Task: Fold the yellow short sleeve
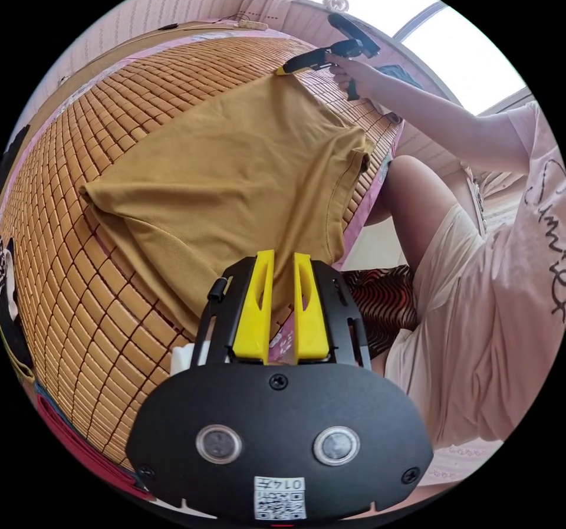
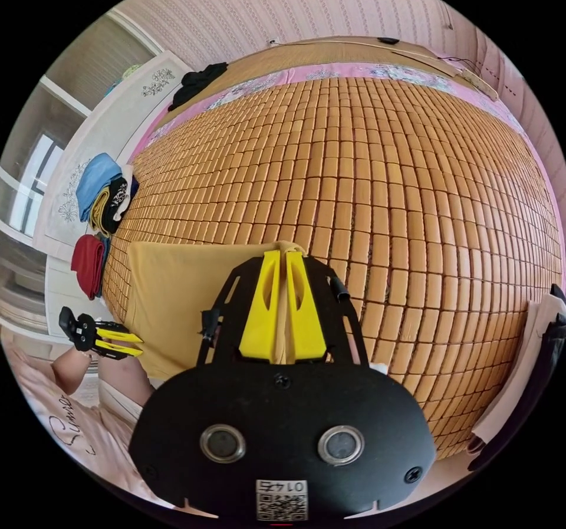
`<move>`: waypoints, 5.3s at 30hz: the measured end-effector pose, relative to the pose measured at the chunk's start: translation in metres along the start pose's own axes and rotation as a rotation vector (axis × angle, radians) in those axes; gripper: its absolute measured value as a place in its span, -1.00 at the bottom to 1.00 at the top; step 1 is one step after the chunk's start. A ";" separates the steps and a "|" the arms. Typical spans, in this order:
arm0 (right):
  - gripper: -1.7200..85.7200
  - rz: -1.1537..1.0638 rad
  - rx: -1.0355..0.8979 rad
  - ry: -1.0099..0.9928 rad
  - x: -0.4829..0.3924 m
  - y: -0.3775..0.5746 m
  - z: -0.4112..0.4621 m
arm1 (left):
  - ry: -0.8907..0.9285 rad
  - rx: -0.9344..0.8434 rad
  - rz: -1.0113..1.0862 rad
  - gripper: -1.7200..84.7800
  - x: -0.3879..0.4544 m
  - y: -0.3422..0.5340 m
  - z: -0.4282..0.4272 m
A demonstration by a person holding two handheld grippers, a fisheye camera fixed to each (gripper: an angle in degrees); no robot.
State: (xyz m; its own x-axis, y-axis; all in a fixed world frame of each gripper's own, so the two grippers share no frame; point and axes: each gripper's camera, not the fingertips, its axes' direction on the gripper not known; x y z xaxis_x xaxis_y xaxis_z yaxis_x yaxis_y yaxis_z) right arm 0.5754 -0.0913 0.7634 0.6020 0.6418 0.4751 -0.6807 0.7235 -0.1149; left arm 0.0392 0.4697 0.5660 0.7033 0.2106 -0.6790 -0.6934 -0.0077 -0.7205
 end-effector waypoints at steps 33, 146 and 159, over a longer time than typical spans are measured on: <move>-0.98 -0.572 -0.170 0.086 -0.185 0.054 0.032 | 0.025 0.125 0.089 -0.81 0.070 -0.080 0.025; -0.86 -0.799 -0.049 -0.038 -0.299 0.055 -0.009 | -0.024 0.301 -0.419 -0.93 0.054 -0.001 0.004; -0.86 -0.404 0.388 0.054 -0.209 0.234 -0.216 | -0.217 0.356 0.206 -0.97 0.201 -0.046 -0.083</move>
State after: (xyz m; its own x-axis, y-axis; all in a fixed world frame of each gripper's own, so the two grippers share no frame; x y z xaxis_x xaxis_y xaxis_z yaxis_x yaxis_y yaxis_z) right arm 0.3807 -0.0008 0.4486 0.8603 0.3526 0.3681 -0.4891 0.7746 0.4010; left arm 0.2253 0.4312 0.4512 0.5223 0.4399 -0.7305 -0.8527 0.2573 -0.4547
